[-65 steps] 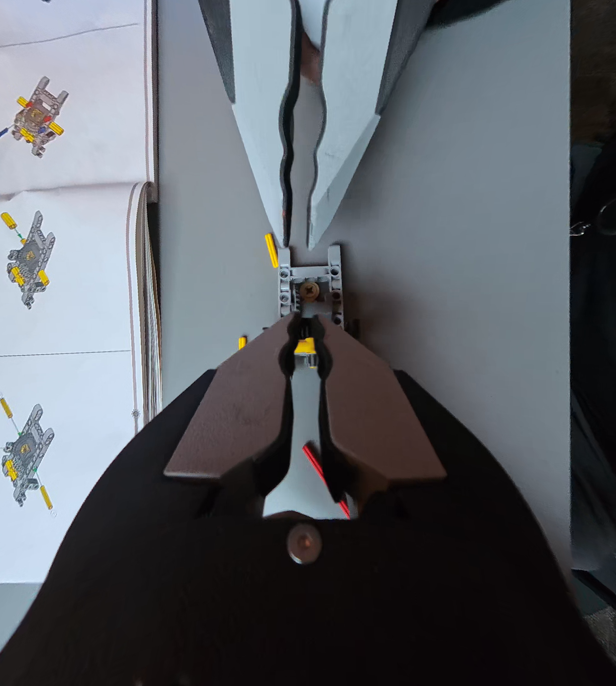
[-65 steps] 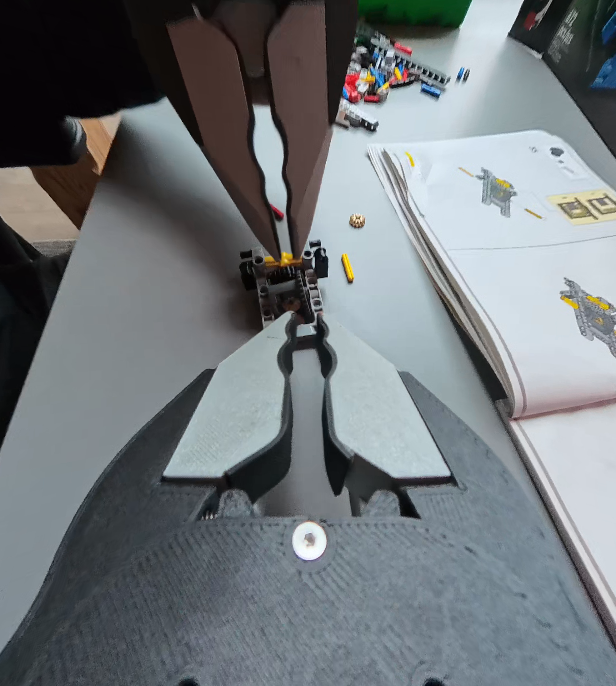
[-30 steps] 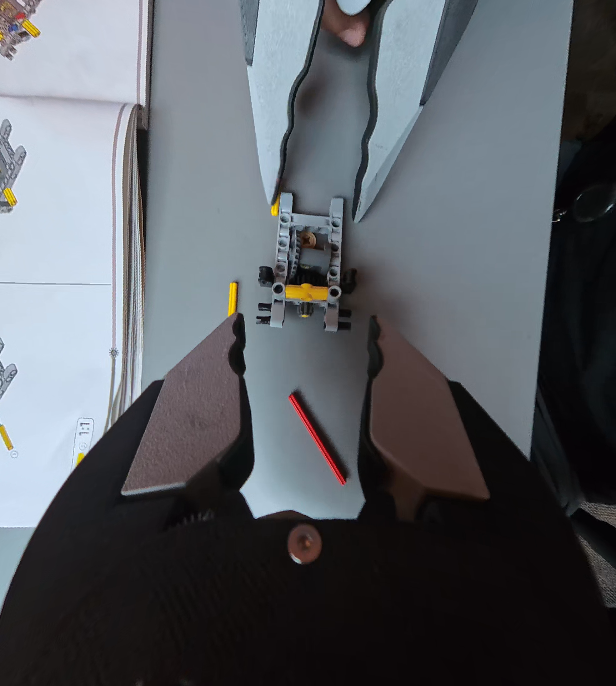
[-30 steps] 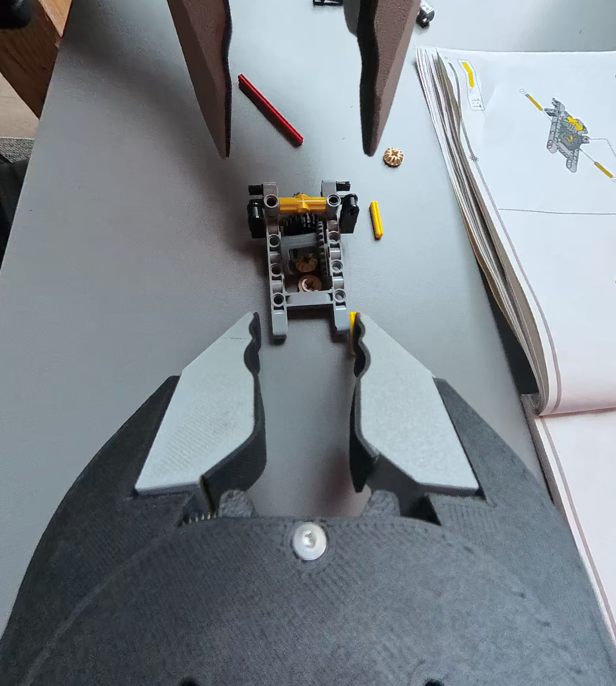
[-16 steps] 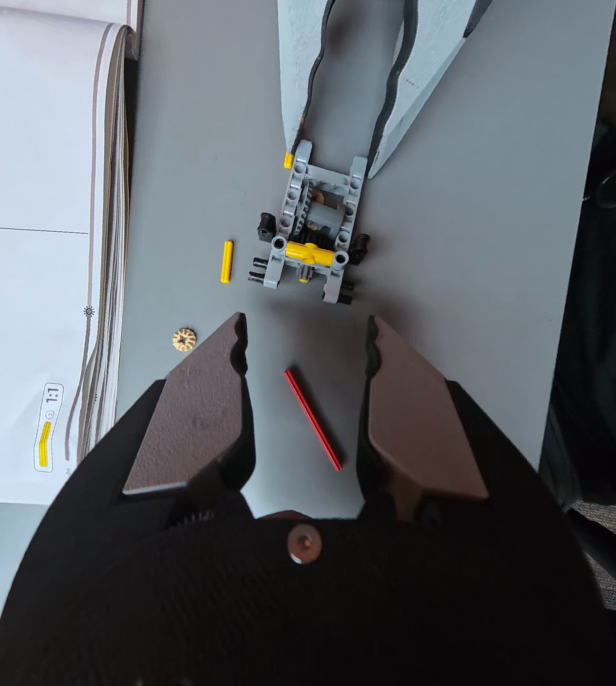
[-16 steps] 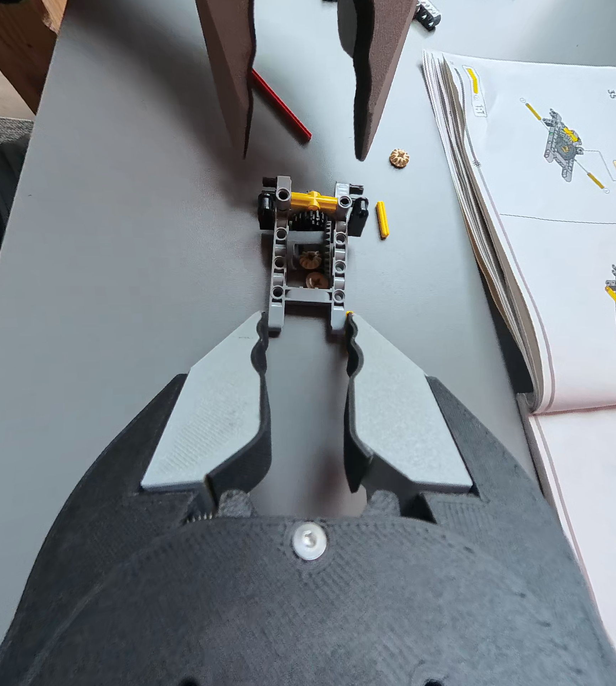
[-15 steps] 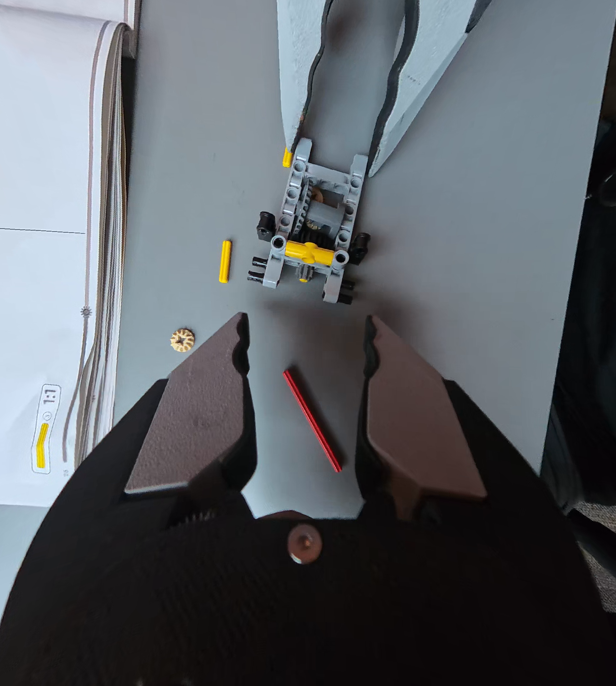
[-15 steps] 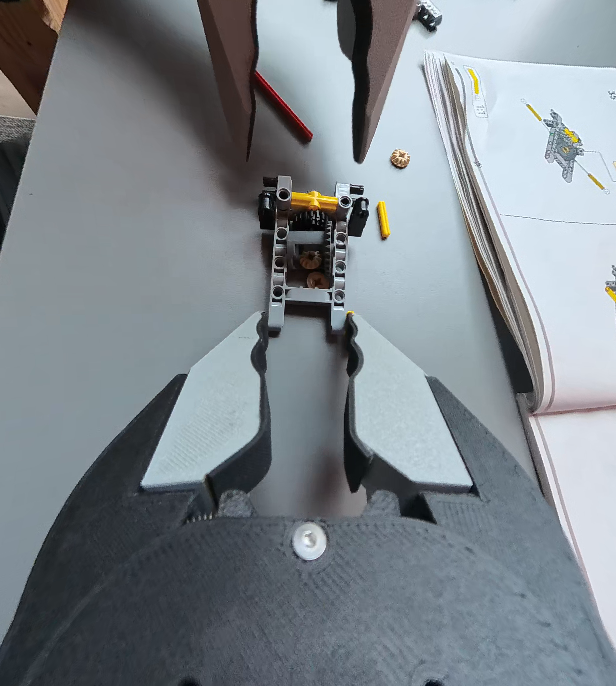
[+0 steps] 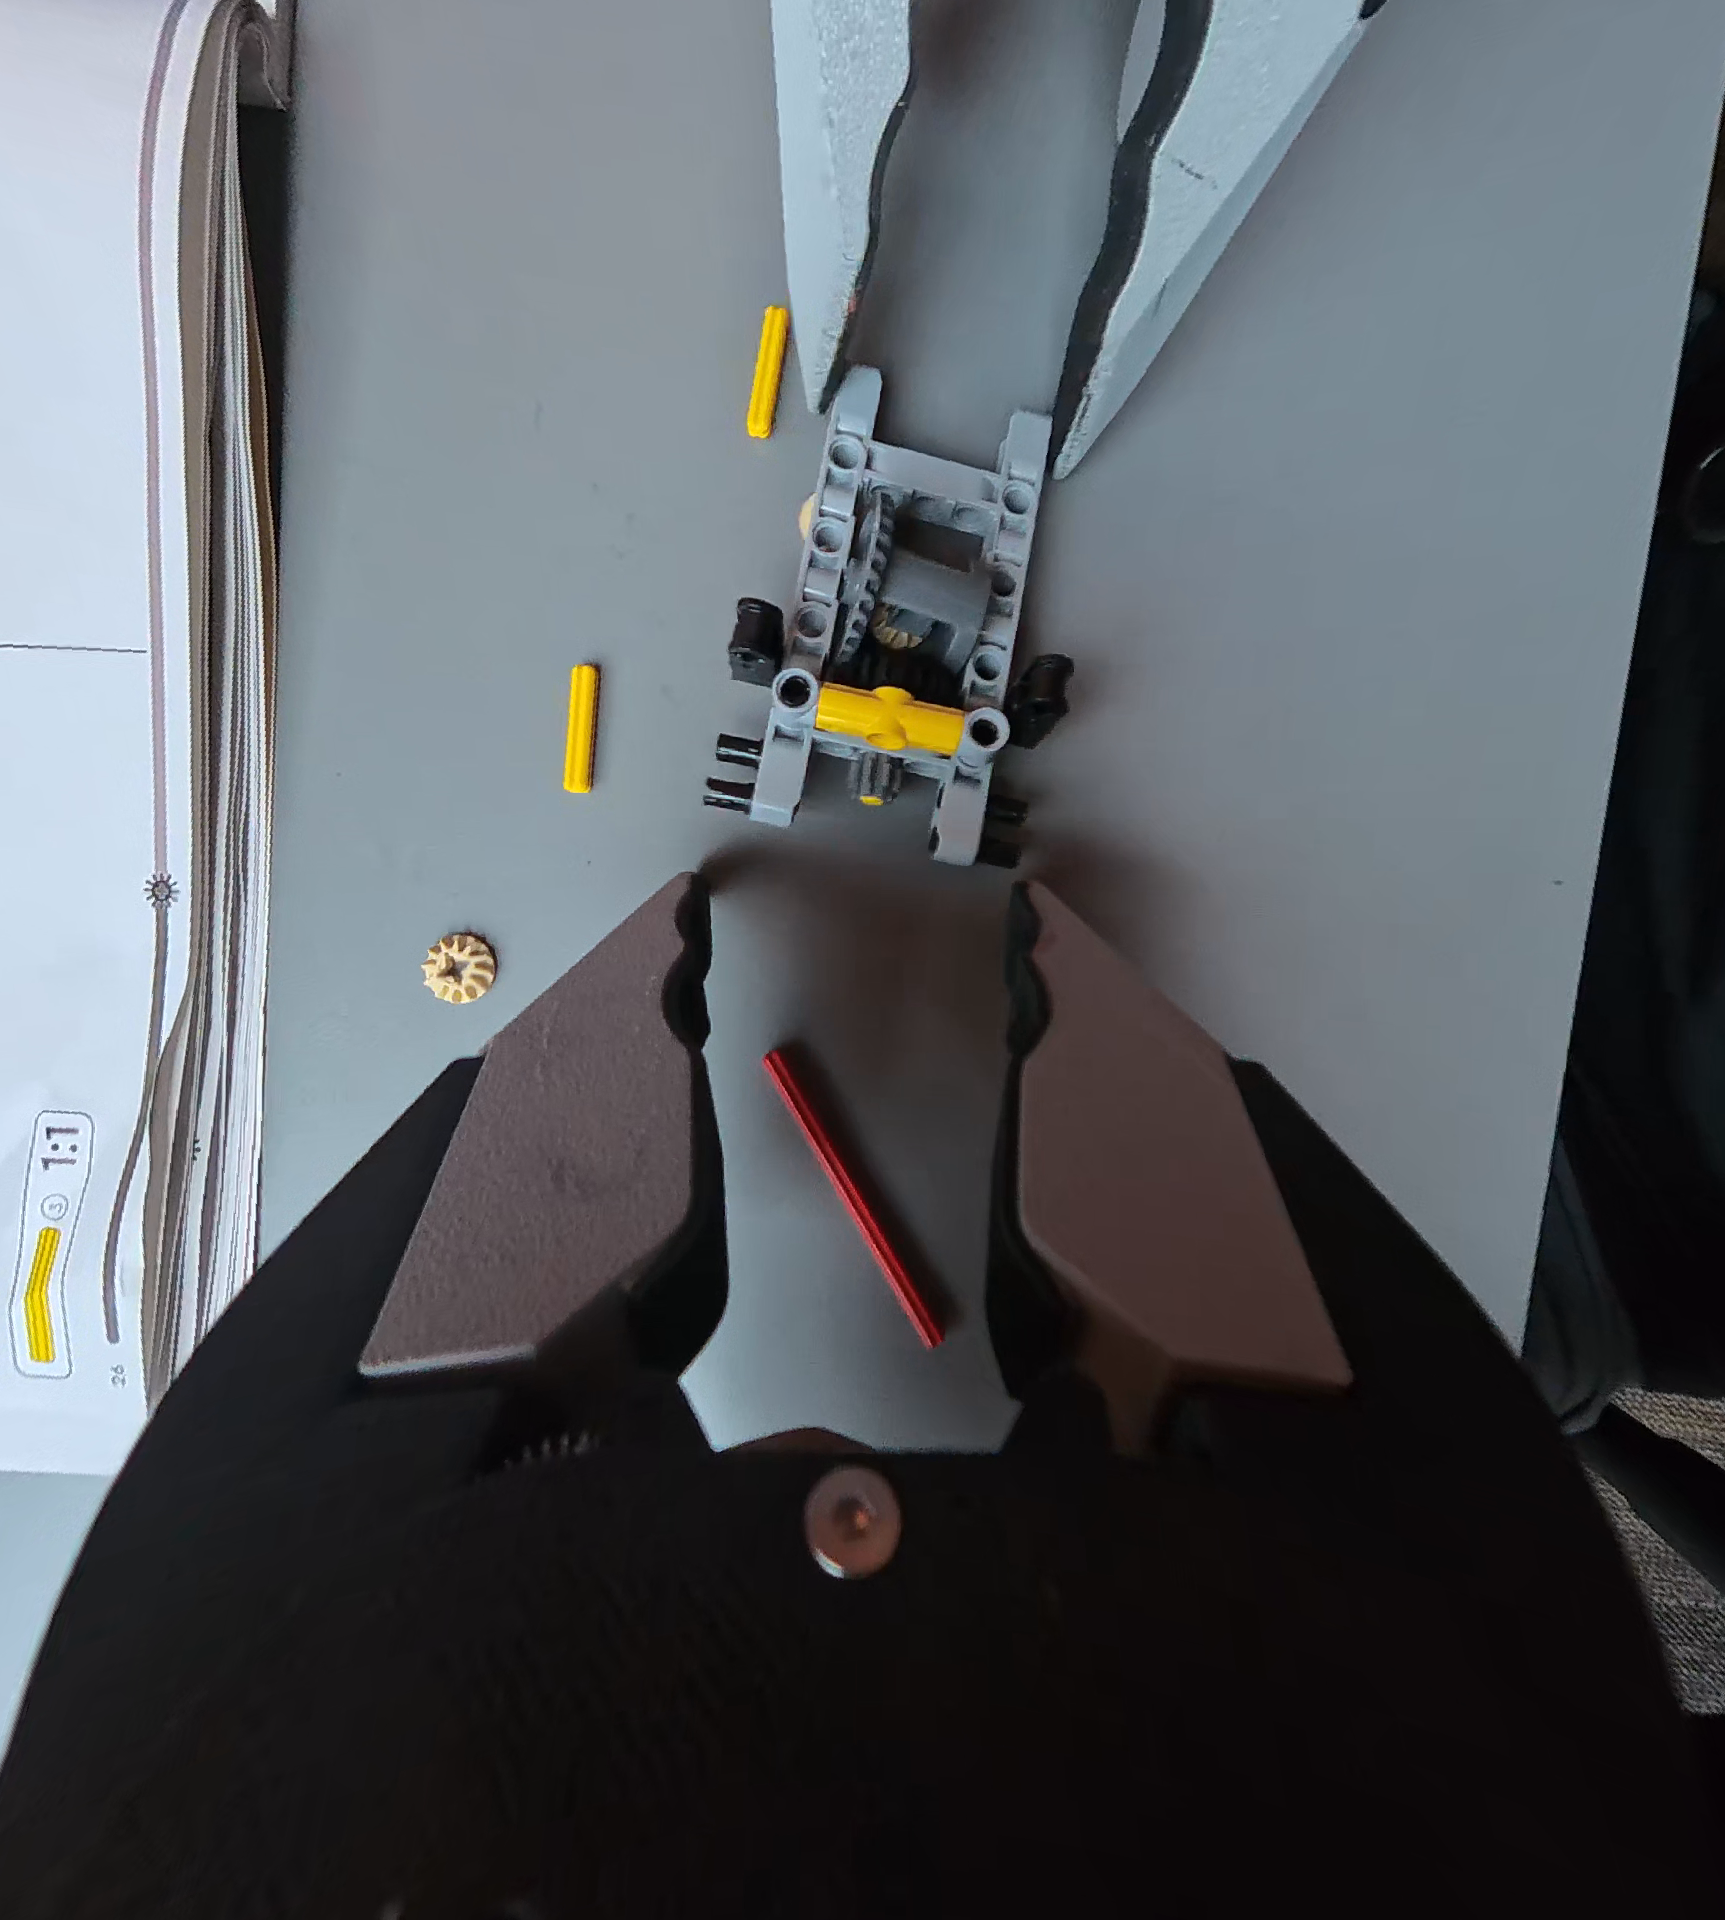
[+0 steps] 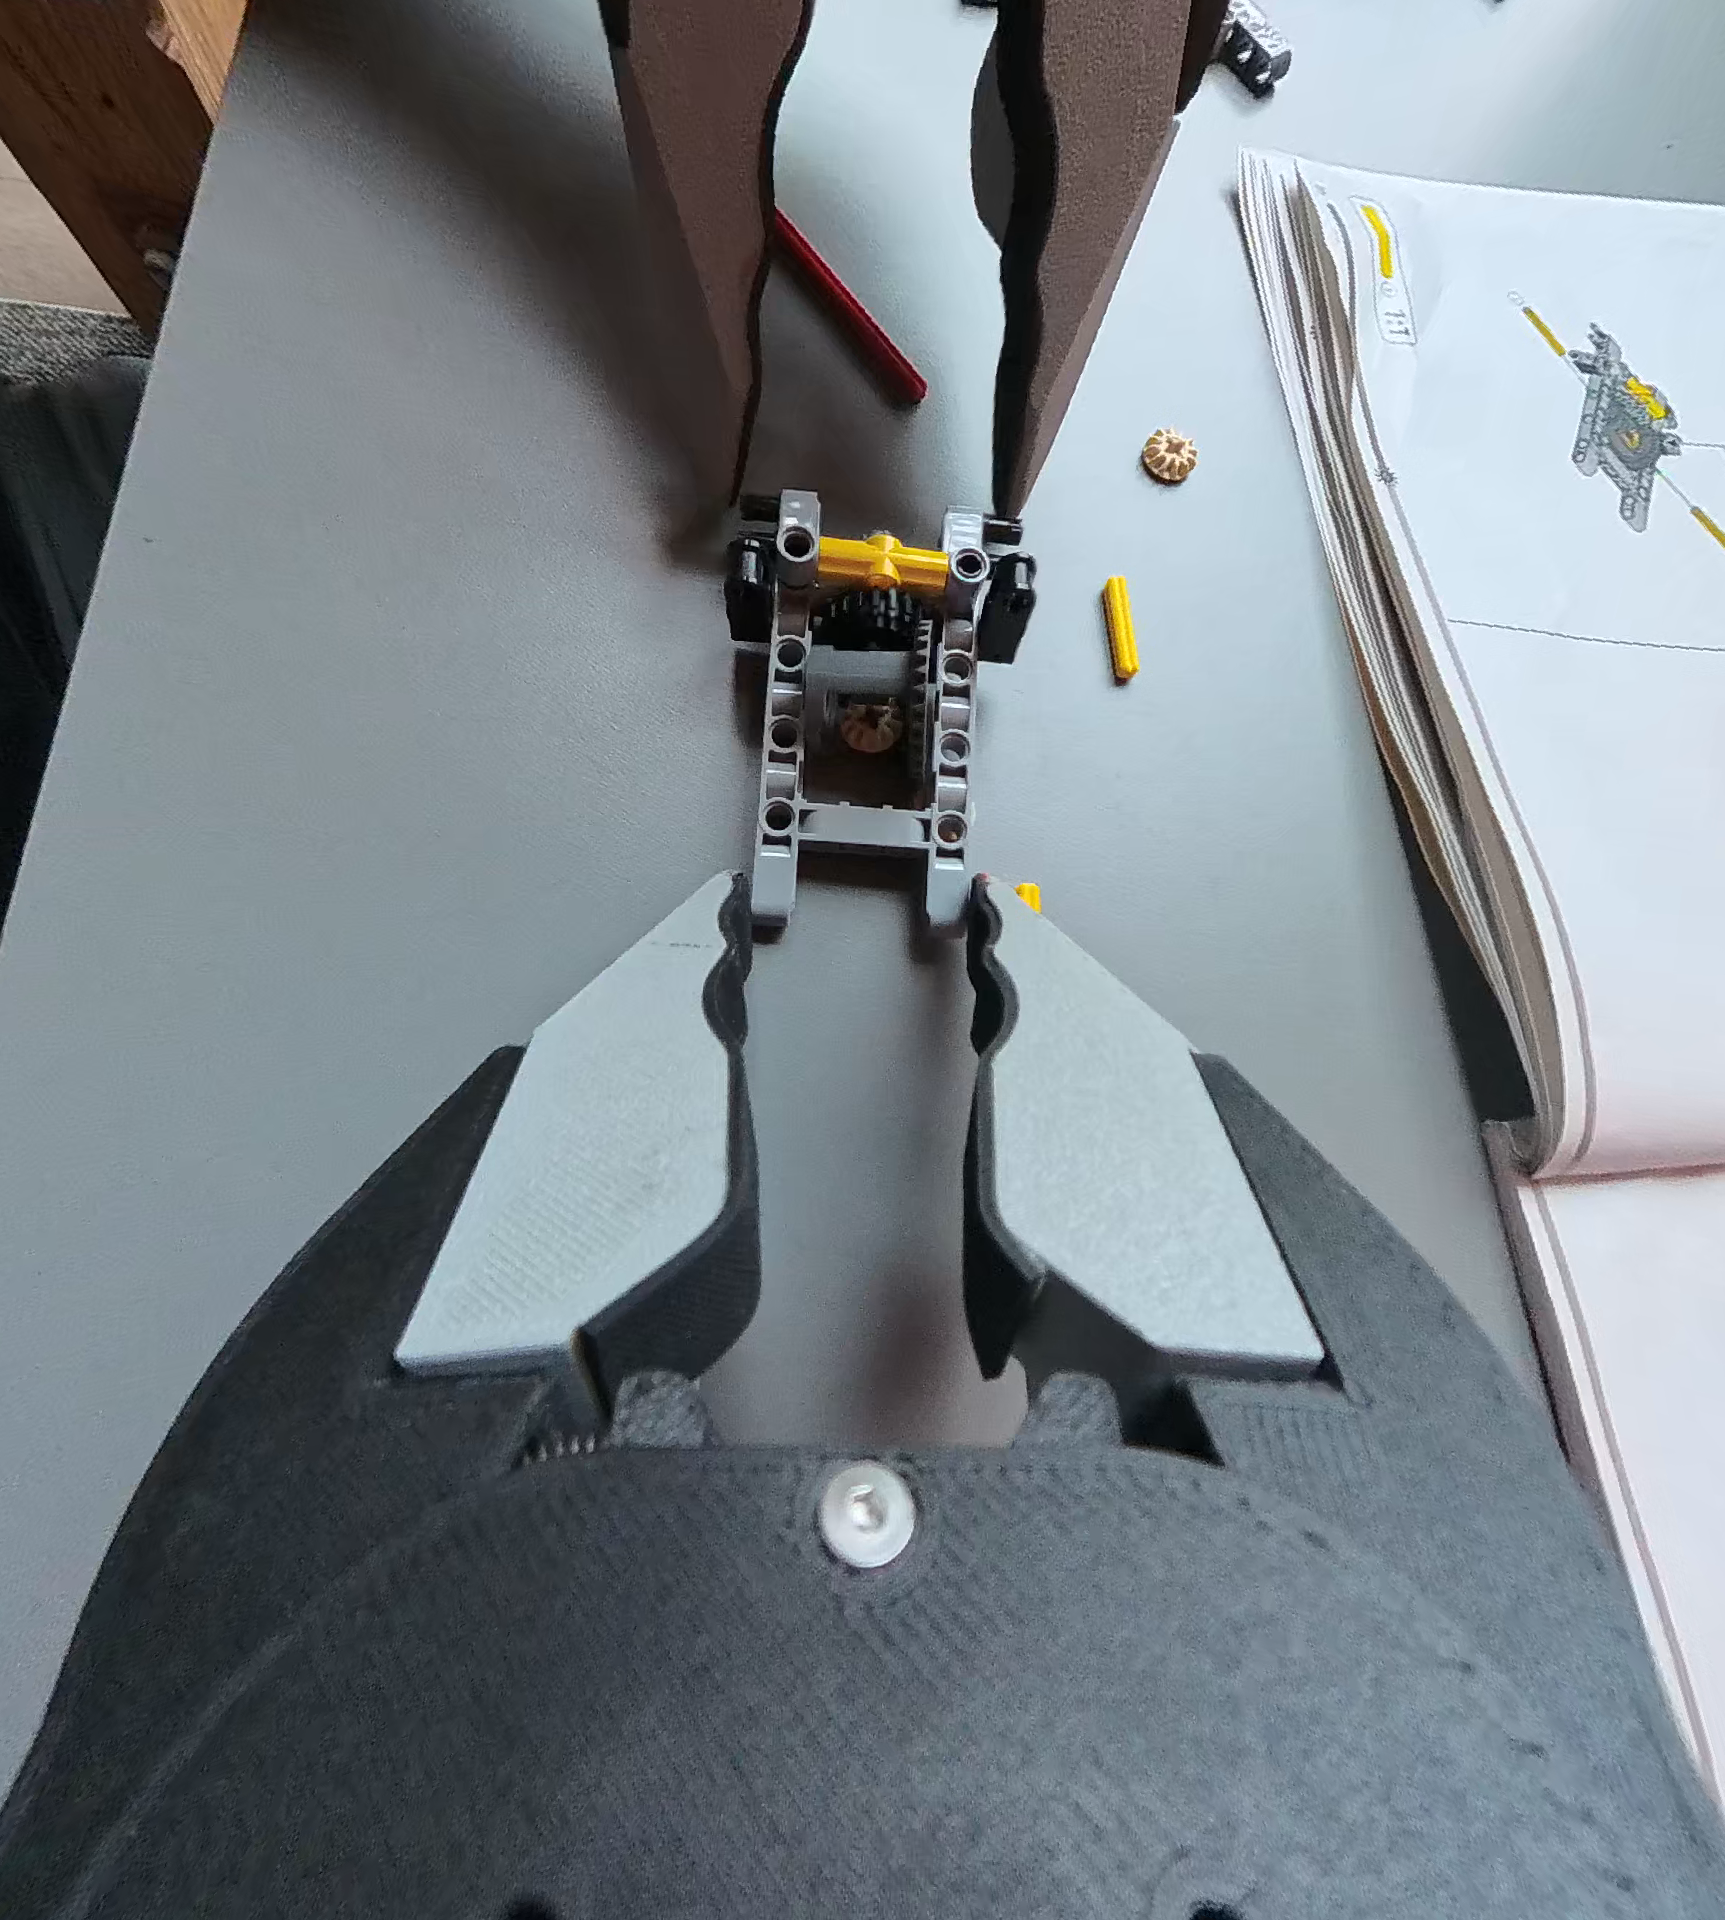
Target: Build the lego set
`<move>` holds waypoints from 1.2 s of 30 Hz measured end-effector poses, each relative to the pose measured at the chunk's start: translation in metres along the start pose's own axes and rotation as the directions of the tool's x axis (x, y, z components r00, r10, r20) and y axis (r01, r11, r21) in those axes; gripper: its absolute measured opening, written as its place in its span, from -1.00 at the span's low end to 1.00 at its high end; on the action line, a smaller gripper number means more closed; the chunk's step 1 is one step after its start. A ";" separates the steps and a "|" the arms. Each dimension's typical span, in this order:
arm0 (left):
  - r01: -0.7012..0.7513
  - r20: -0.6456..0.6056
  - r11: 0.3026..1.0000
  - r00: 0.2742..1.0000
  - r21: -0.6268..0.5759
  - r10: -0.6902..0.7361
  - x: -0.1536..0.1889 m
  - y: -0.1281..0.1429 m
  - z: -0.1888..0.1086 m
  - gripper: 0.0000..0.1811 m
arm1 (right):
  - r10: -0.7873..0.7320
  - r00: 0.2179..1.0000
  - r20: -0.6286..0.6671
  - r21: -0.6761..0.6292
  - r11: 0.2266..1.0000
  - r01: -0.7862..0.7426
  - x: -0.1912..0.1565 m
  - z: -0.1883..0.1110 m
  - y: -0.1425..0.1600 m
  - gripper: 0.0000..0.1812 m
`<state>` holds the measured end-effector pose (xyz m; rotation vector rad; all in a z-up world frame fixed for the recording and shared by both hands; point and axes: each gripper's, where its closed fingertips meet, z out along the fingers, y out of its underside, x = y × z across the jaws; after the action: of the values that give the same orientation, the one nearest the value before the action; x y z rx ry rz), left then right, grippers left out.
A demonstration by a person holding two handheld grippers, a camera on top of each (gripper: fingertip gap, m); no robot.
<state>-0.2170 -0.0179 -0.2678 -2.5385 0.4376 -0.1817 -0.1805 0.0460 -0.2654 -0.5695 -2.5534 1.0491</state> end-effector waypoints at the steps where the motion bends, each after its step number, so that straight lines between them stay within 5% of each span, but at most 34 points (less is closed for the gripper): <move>1: 0.003 0.000 1.000 1.000 0.001 -0.003 0.000 0.000 0.000 -0.39 | -0.001 1.000 0.000 0.000 1.000 0.001 0.000 0.000 0.000 -0.57; 25: 0.011 0.006 1.000 1.000 -0.009 -0.011 0.000 0.013 -0.012 -0.37 | -0.016 1.000 0.019 -0.008 1.000 0.016 -0.015 0.003 -0.007 -0.56; 36: -0.043 0.007 0.998 0.999 0.054 0.043 0.010 -0.007 -0.025 -0.37 | 0.011 0.999 0.031 0.114 0.993 -0.014 -0.012 -0.009 -0.028 -0.63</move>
<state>-0.2110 -0.0283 -0.2428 -2.4735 0.4784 -0.1674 -0.1729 0.0271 -0.2408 -0.5438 -2.4991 1.2078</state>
